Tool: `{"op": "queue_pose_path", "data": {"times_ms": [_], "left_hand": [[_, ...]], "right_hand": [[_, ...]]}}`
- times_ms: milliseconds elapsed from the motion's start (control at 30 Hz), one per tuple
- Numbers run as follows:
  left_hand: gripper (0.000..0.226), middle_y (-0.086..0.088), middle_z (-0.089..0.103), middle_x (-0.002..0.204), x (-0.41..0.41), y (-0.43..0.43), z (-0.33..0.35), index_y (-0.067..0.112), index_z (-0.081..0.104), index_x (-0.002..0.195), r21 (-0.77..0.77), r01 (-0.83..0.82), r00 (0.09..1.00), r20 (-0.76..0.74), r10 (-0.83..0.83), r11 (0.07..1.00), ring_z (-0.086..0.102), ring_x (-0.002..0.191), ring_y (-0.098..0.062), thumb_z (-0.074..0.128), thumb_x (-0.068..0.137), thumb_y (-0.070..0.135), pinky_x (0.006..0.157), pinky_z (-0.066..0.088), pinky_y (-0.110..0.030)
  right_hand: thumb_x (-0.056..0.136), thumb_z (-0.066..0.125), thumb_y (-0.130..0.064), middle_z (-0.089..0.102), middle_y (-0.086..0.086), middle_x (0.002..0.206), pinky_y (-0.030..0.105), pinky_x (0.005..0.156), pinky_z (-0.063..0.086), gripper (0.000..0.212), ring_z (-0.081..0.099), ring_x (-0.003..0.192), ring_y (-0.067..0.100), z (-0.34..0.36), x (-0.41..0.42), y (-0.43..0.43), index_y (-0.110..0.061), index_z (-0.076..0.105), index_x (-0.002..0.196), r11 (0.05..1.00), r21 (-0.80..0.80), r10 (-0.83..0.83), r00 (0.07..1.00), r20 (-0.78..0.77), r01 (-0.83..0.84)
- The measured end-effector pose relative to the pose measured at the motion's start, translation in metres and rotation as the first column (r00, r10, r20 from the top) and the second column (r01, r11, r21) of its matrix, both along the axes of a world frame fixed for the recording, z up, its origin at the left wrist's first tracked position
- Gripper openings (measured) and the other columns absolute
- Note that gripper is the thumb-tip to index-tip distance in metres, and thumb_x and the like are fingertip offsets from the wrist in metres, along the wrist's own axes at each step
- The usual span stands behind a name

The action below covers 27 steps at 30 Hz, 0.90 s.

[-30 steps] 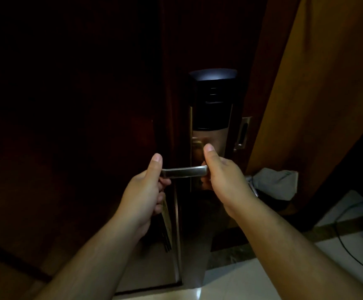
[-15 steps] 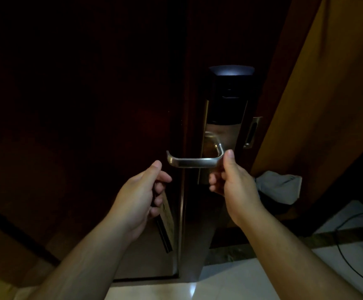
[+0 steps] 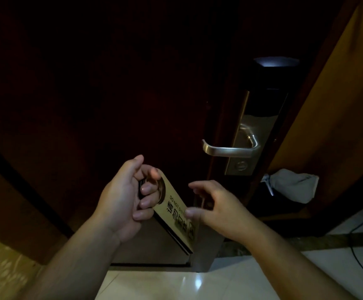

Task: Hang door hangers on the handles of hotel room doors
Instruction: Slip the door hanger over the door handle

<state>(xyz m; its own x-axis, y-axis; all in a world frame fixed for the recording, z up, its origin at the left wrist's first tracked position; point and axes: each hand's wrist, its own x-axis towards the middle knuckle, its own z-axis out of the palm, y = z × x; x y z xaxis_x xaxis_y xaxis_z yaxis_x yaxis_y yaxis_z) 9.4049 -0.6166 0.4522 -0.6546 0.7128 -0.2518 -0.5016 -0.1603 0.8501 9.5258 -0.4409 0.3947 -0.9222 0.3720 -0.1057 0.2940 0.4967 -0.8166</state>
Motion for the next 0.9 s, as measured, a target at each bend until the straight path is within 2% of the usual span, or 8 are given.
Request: {"op": "queue_pose_path", "data": {"times_ms": [67,133,267,400,533,733,900], "left_hand": [[0.043,0.003,0.033,0.061,-0.001,-0.006,0.004,0.017,0.062,0.072,0.028,-0.003,1.000,0.025,0.002,1.000,0.028,0.045,-0.008,0.045,0.093,0.051,0.029,0.021,-0.015],[0.044,0.003,0.032,0.061,-0.003,-0.011,0.007,0.017,0.062,0.071,0.049,-0.009,0.999,0.045,0.006,0.999,0.027,0.044,-0.008,0.045,0.094,0.051,0.029,0.021,-0.015],[0.045,0.002,0.032,0.062,-0.005,-0.020,0.011,0.017,0.063,0.070,0.062,-0.013,0.999,0.033,0.011,0.998,0.027,0.044,-0.008,0.045,0.093,0.051,0.030,0.019,-0.015],[0.044,0.002,0.032,0.062,-0.006,-0.027,0.011,0.018,0.064,0.071,0.048,-0.007,1.000,-0.002,0.007,0.999,0.027,0.045,-0.009,0.045,0.093,0.051,0.030,0.020,-0.015],[0.043,0.002,0.032,0.062,-0.005,-0.032,0.010,0.018,0.063,0.072,0.034,-0.001,1.000,-0.026,0.002,0.999,0.027,0.045,-0.009,0.045,0.091,0.052,0.030,0.022,-0.015],[0.045,0.002,0.033,0.062,-0.003,-0.034,0.010,0.017,0.064,0.072,0.029,0.009,1.000,-0.025,-0.009,1.000,0.028,0.045,-0.009,0.043,0.094,0.050,0.029,0.021,-0.015],[0.042,0.001,0.042,0.066,-0.002,-0.034,0.009,0.019,0.067,0.077,0.040,-0.003,0.997,-0.076,0.006,0.999,0.037,0.050,-0.011,0.042,0.095,0.046,0.033,0.027,-0.016]], "right_hand": [[0.070,0.079,-0.052,0.038,-0.023,0.134,0.017,0.096,0.037,0.084,0.034,0.125,-0.003,-0.003,-0.007,-0.007,-0.041,0.038,0.142,0.993,0.100,0.070,0.998,0.010,-0.070],[0.066,0.081,-0.053,0.037,-0.022,0.132,0.020,0.101,0.039,0.092,0.033,0.125,-0.003,-0.005,-0.012,-0.013,-0.037,0.036,0.145,0.980,0.151,0.134,0.991,-0.003,-0.132],[0.067,0.081,-0.053,0.040,-0.022,0.128,0.016,0.096,0.041,0.091,0.034,0.122,-0.004,-0.009,-0.018,-0.024,-0.039,0.035,0.145,0.957,0.226,0.191,0.981,-0.027,-0.180],[0.066,0.083,-0.049,0.042,-0.022,0.125,0.019,0.096,0.047,0.089,0.040,0.122,-0.003,-0.011,-0.025,-0.032,-0.040,0.038,0.141,0.984,0.088,0.163,0.984,-0.069,-0.157],[0.065,0.084,-0.048,0.042,-0.025,0.120,0.009,0.085,0.044,0.081,0.042,0.117,-0.006,-0.014,-0.031,-0.042,-0.043,0.043,0.135,0.986,0.099,0.139,0.987,-0.078,-0.132],[0.060,0.086,-0.045,0.043,-0.021,0.120,0.020,0.085,0.055,0.078,0.049,0.112,-0.001,-0.014,-0.031,-0.048,-0.033,0.046,0.126,0.988,0.094,0.128,0.989,-0.071,-0.121],[0.054,0.082,-0.051,0.050,-0.015,0.119,0.026,0.082,0.058,0.079,0.055,0.110,0.003,-0.016,-0.029,-0.046,-0.038,0.042,0.121,0.994,0.088,0.080,0.990,-0.118,-0.070]]}}
